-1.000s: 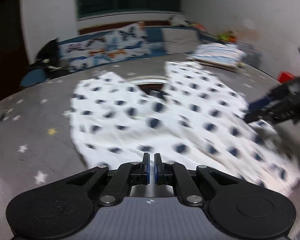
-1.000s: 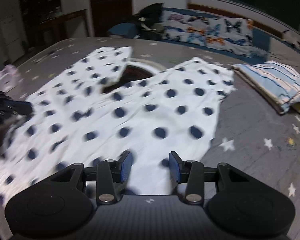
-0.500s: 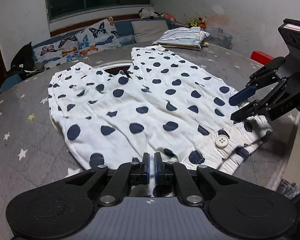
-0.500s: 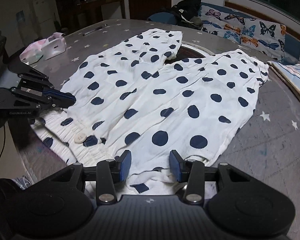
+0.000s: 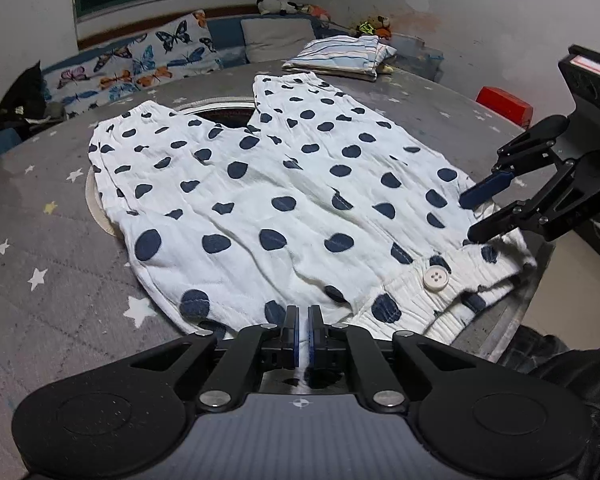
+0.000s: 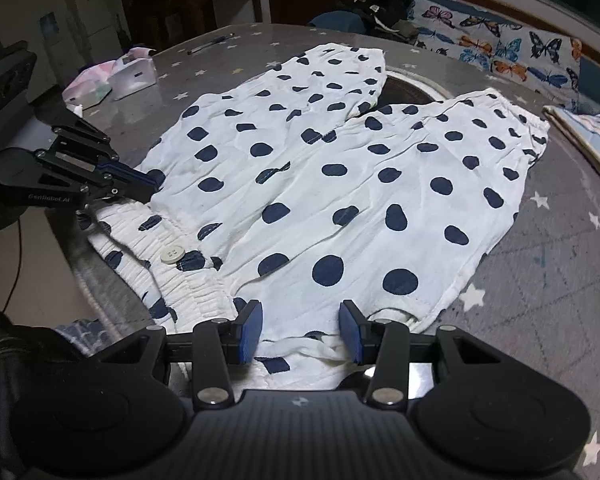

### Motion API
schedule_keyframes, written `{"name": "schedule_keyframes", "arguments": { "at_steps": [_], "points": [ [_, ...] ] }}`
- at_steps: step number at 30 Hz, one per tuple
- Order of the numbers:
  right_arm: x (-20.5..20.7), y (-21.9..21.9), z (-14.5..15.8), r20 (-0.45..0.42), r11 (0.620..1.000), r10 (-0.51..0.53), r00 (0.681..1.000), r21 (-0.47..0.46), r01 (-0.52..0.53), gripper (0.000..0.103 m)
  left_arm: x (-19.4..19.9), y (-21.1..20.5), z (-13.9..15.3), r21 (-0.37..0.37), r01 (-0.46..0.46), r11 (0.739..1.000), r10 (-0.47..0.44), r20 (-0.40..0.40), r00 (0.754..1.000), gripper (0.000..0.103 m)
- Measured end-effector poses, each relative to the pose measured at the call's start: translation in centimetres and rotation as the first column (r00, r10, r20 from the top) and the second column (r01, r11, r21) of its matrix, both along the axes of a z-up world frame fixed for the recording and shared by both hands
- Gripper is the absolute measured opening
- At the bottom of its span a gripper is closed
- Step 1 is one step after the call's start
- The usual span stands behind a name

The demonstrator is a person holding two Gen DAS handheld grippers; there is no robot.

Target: Fold clothes

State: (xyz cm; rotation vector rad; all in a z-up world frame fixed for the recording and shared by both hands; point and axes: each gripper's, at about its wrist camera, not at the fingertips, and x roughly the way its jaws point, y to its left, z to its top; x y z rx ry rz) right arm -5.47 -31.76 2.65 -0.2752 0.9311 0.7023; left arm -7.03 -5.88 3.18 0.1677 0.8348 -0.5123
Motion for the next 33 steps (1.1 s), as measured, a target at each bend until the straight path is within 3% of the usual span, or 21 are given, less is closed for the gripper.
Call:
{"name": "schedule_keyframes", "arguments": {
  "at_steps": [3, 12, 23, 33],
  "points": [
    [0.7, -0.3, 1.0, 0.004, 1.0, 0.003, 1.0, 0.023, -0.003, 0.048, 1.2, 0.9, 1.1, -0.015, -0.023, 1.0, 0.024, 0.022, 0.999, 0.008],
    [7.2, -1.8, 2.7, 0.09, 0.995, -0.094, 0.992, 0.054, 0.089, 0.048, 7.4, 0.5, 3.4, -0.061, -0.104, 0.993, 0.111, 0.131, 0.985, 0.008],
    [20.4, -2.2, 0.1, 0.151, 0.964, -0.267, 0.952, 0.039, 0.264, 0.048, 19.3, -0.1, -0.2, -0.064, -0.254, 0.965, 0.259, 0.072, 0.963, 0.008],
    [24.5, -4.1, -2.5, 0.134, 0.938, -0.347, 0.928, 0.038, 0.345, 0.048, 22.0, 1.7, -2.1, -0.019, -0.321, 0.947, 0.322, 0.066, 0.944, 0.009]
  ]
}}
